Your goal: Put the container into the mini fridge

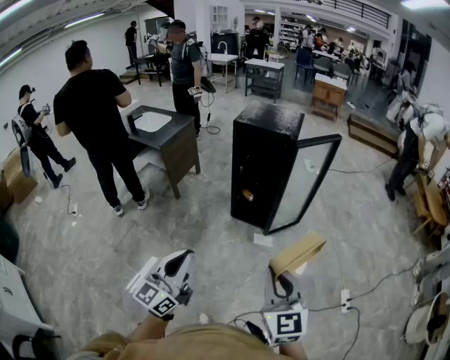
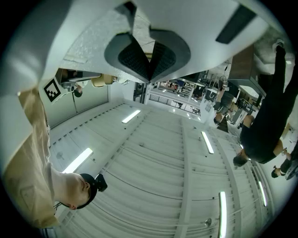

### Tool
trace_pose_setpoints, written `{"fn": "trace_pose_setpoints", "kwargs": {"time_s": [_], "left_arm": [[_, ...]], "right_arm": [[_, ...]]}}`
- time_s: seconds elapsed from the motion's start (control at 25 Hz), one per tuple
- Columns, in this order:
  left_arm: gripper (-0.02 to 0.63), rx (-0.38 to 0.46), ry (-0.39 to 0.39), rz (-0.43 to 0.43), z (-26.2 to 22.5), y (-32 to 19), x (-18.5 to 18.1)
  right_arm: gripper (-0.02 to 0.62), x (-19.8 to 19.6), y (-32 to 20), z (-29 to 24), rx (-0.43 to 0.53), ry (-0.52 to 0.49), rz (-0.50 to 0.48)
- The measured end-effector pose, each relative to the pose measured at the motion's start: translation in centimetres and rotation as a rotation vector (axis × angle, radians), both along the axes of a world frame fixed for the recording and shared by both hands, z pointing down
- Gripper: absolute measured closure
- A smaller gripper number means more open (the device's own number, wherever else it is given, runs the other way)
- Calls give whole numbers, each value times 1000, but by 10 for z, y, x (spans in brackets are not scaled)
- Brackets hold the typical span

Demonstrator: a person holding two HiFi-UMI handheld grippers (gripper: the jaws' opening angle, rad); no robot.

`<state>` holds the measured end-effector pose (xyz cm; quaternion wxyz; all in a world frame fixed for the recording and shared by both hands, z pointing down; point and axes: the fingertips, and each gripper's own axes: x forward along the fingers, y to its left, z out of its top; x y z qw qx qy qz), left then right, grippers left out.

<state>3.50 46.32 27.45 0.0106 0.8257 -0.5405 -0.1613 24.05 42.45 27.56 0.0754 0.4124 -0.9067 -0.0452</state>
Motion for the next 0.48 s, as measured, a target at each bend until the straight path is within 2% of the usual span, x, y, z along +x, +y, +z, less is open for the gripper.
{"fn": "trace_pose_setpoints", "kwargs": {"time_s": [0.16,0.48], "left_arm": [[604,8,-7,0,-4,-8,4],[604,19,-21,18,-2,-8,-20]], "right_arm": [[592,-2,-10,3,-12,1,-8],[592,-49,-4,0,4,-10,-52]]}}
